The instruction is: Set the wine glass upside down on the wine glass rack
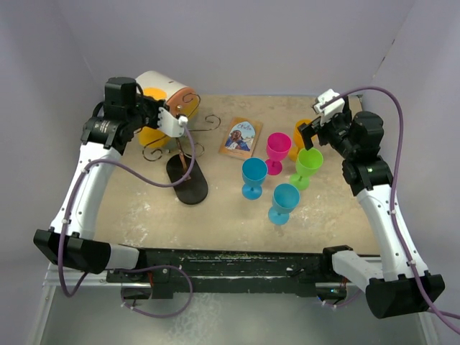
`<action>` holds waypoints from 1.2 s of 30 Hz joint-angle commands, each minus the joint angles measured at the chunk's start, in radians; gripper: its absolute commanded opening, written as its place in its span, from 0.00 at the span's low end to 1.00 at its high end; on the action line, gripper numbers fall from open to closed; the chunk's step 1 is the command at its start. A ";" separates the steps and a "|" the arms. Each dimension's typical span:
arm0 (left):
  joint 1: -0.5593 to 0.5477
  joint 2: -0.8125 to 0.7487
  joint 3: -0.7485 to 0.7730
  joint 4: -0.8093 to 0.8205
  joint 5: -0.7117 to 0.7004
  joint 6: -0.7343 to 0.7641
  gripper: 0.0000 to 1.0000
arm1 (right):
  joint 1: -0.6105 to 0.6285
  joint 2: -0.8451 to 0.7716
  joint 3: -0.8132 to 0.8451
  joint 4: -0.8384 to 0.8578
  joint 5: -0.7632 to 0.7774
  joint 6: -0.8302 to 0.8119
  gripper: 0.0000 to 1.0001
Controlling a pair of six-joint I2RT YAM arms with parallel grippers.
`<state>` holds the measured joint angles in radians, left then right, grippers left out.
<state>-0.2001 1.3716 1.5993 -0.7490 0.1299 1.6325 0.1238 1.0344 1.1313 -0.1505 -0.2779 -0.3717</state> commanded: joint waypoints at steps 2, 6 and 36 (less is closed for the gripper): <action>-0.005 -0.063 -0.011 0.022 -0.024 -0.083 0.00 | -0.006 -0.005 -0.004 0.061 0.008 -0.010 1.00; -0.004 -0.081 -0.025 0.009 -0.041 -0.101 0.00 | -0.008 -0.005 -0.005 0.062 0.008 -0.013 1.00; -0.005 -0.140 -0.076 -0.082 0.065 -0.157 0.31 | -0.011 0.006 0.008 0.043 -0.011 -0.019 1.00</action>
<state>-0.2035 1.2575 1.5352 -0.8459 0.1604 1.4982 0.1165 1.0428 1.1252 -0.1440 -0.2790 -0.3790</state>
